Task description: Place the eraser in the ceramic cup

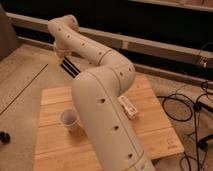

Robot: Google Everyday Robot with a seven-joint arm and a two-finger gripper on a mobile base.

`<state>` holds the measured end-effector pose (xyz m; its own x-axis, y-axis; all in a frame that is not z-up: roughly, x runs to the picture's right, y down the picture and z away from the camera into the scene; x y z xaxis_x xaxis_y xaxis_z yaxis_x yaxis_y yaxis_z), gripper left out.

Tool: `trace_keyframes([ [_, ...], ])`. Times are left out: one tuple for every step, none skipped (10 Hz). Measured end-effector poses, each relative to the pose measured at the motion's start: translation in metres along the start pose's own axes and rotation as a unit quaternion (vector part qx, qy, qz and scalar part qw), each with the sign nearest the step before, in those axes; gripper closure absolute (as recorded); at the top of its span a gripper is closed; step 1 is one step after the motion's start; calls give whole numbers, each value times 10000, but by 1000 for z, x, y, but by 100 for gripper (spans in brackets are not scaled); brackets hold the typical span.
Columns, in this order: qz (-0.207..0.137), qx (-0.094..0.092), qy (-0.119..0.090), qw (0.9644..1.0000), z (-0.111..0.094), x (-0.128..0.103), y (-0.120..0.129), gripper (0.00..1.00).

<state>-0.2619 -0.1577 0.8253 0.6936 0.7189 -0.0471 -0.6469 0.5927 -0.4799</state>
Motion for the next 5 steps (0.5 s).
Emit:
trace_keyframes([
  [-54, -43, -104, 9999, -8, 3, 17, 100],
  [-58, -105, -197, 9997, -14, 11, 37, 100],
  [0, -145, -260, 9996, -20, 24, 53, 100],
  [81, -180, -287, 9994, -24, 38, 67, 100],
  [168, -222, -308, 9991, -28, 51, 80, 100],
])
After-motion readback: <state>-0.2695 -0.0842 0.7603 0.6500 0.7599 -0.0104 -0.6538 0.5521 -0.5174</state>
